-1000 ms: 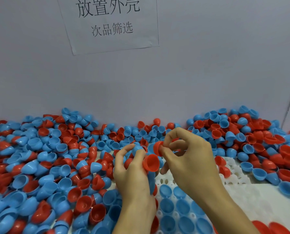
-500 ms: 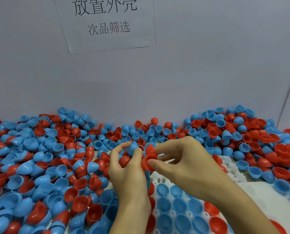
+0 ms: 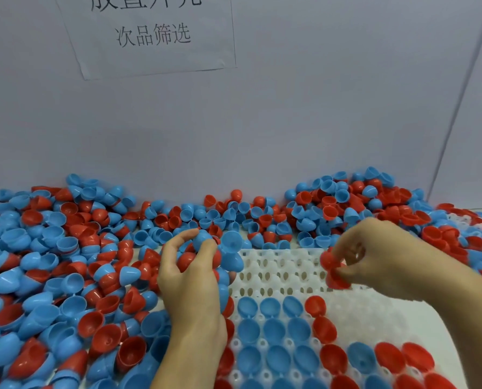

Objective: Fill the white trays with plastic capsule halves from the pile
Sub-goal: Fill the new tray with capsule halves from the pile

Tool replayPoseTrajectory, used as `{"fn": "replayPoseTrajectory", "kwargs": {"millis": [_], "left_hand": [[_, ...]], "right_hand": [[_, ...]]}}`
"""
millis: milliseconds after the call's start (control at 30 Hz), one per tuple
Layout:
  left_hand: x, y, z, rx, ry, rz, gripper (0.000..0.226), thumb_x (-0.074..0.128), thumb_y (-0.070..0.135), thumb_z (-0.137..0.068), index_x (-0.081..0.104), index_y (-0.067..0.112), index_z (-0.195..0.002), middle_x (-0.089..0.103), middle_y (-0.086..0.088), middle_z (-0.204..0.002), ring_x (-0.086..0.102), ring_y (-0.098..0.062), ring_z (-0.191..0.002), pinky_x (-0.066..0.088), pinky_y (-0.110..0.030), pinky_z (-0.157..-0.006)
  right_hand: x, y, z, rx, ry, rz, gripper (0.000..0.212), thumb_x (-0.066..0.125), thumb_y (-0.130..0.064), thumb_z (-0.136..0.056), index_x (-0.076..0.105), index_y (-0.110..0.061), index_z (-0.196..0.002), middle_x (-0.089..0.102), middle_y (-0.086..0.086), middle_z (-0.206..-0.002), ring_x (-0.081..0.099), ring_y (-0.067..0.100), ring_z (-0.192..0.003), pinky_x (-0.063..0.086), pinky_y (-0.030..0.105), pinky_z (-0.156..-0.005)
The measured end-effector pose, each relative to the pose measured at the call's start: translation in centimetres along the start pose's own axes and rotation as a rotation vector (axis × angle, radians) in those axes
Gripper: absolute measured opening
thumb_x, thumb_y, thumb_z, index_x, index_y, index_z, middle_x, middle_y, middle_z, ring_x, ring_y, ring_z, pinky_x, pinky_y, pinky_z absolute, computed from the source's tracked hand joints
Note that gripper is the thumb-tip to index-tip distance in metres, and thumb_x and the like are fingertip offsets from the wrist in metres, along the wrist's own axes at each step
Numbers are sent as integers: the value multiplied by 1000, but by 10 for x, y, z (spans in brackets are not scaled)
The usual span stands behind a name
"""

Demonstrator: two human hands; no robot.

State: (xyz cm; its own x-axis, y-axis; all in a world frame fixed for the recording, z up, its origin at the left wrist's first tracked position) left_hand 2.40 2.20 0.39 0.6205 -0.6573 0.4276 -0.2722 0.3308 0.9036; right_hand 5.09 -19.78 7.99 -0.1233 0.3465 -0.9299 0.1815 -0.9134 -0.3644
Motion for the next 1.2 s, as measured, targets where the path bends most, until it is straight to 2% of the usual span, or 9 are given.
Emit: {"fn": "replayPoseTrajectory", "kwargs": {"millis": [133, 267, 433, 567, 733, 800, 1000, 1133, 1200], "left_hand": [[1, 2, 1, -14, -13, -19, 26, 72, 12, -85, 70, 37, -88, 73, -4, -93, 67, -28, -80, 59, -56, -78], [2, 3, 3, -11, -19, -28, 23, 72, 14, -86, 70, 37, -89, 72, -8, -101, 70, -31, -89, 60, -58, -82], [2, 4, 2, -24, -28, -20, 25, 72, 13, -86, 70, 37, -88, 71, -8, -101, 71, -38, -97, 59, -60, -83], [2, 4, 1, -30, -28, -8, 24, 73, 14, -86, 70, 38, -88, 70, -4, -105, 70, -33, -98, 59, -57, -85], [2, 2, 1, -24, -24, -11, 22, 73, 16, -86, 70, 38, -89, 69, -3, -97, 67, -23, -80, 60, -46, -75], [2, 2, 1, -28, -28, -13, 23, 73, 16, -86, 70, 38, -89, 69, -3, -100, 69, -27, -88, 60, -52, -80], [3, 3, 2, -31, -28, -23, 25, 73, 14, -86, 70, 39, -87, 71, -5, -99, 71, -37, -96, 60, -58, -82], [3, 4, 2, -33, -29, -22, 24, 73, 14, -86, 70, 38, -88, 71, -5, -99, 71, -35, -94, 59, -59, -82], [3, 4, 2, -35, -29, -20, 24, 73, 14, -86, 70, 37, -89, 70, -4, -95, 70, -31, -87, 59, -59, -82]], "right_hand": [[13, 12, 1, 147, -254, 153, 18, 80, -27, -81, 67, -37, -74, 64, -15, -77, 61, 5, -70, 45, 16, -55], [30, 6, -3, 203, -337, 223, 14, 75, -16, -84, 70, -28, -89, 66, -9, -109, 57, 6, -79, 42, 13, -55], [38, 0, -7, 231, -312, 261, 26, 73, -10, -84, 71, -20, -107, 66, -1, -117, 64, 17, -103, 56, 26, -85], [25, 1, -2, 188, -317, 196, 28, 76, -21, -85, 74, -25, -112, 68, -11, -100, 65, 9, -96, 50, 17, -70], [27, 4, -6, 156, -289, 127, 9, 77, -21, -84, 78, -24, -92, 71, -12, -89, 67, 7, -84, 58, 23, -79], [28, 7, -8, 153, -309, 104, 7, 75, -22, -86, 77, -27, -91, 66, -19, -86, 65, 3, -83, 56, 21, -76], [25, 19, -18, 187, 7, 122, 27, 54, -16, -95, 67, -27, -116, 65, -3, -118, 63, 13, -98, 56, 27, -84], [43, 17, -24, 242, -124, 177, 36, 53, -10, -91, 65, -21, -124, 59, 3, -129, 56, 23, -118, 51, 36, -100], [45, 19, -26, 270, -103, 172, 23, 50, -9, -89, 63, -17, -106, 60, 6, -113, 56, 24, -108, 52, 34, -91]]}}
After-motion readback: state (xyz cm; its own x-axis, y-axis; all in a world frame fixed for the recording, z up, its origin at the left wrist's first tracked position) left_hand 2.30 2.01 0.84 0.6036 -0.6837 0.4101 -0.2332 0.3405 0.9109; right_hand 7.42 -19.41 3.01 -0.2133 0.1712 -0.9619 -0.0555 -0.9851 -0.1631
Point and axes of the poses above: each hand's wrist, its own z-axis away from the middle knuckle, its own x-axis out of the palm, y = z × x, the point moved 2 cm from there along -z, towards the middle knuckle
